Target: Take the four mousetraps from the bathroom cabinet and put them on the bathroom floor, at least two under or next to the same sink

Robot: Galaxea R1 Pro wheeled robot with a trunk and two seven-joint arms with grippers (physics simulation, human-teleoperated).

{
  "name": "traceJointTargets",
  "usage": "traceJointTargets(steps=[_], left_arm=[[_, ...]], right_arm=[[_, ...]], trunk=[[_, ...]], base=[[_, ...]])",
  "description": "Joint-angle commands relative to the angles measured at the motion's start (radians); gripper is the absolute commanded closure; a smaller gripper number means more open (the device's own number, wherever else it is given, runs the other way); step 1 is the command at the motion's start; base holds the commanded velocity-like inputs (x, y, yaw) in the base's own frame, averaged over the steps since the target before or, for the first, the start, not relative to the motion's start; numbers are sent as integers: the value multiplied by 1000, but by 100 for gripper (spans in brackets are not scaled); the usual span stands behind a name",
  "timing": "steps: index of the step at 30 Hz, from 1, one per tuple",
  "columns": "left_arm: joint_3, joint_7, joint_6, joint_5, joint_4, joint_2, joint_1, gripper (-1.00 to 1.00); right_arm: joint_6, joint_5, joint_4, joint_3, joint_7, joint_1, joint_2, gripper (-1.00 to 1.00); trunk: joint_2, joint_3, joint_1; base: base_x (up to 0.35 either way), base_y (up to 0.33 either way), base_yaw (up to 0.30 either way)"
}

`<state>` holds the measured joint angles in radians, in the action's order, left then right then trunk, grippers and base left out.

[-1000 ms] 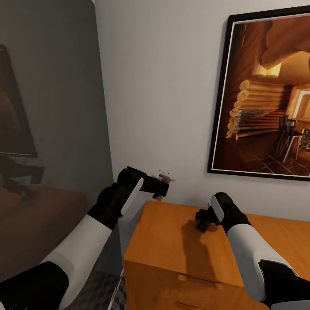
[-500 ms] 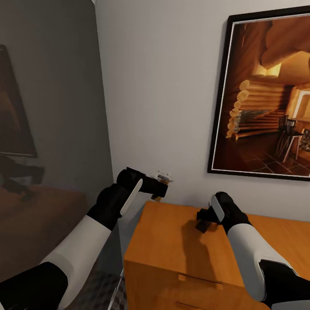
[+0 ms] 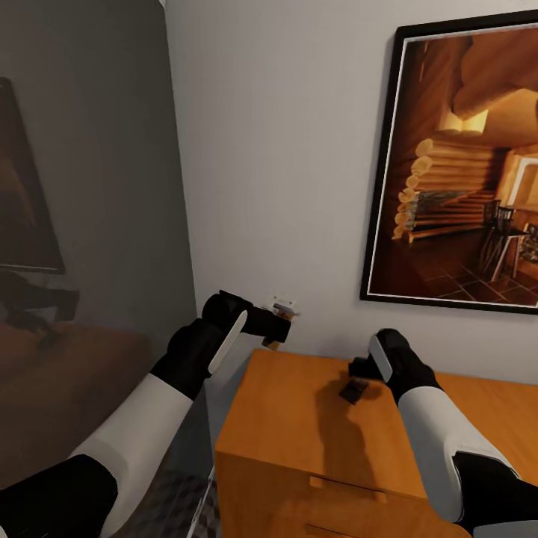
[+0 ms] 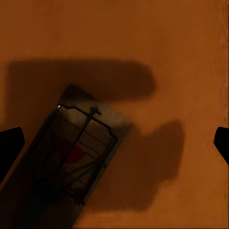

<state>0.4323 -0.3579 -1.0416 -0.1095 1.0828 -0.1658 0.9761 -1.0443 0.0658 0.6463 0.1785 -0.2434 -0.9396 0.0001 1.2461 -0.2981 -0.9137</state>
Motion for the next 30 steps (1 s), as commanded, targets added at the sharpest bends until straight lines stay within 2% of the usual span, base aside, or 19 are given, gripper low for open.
traceJointTargets(steps=[1,7,13,17,23,27,30], left_arm=[[0,4,-6,-7,0,0,1,100],[1,4,-6,-7,0,0,1,100],[1,4,-6,-7,0,0,1,100],[0,4,-6,-7,0,0,1,100],[1,4,-6,-7,0,0,1,100],[1,4,-6,-7,2,0,1,100],[3,4,-6,-7,4,-3,1,100]], right_arm=[[-3,1,7,1,-6,-1,0,-100],[-3,-35,40,5,-7,-1,0,-100],[-3,-72,74,5,-7,-1,0,-100],[-3,-71,96,6,-8,-1,0,-100],[-3,-72,130,6,-14,-1,0,-100],[-3,-74,142,6,-34,-1,0,-100],[-3,-85,135,7,-75,-1,0,-100]], trunk=[[1,-1,0],[1,-1,0],[1,-1,0],[1,-1,0],[1,-1,0],[1,-1,0],[1,-1,0]], base=[[0,0,0],[0,0,25],[0,0,215],[0,0,238],[0,0,62],[0,0,11],[0,0,3]])
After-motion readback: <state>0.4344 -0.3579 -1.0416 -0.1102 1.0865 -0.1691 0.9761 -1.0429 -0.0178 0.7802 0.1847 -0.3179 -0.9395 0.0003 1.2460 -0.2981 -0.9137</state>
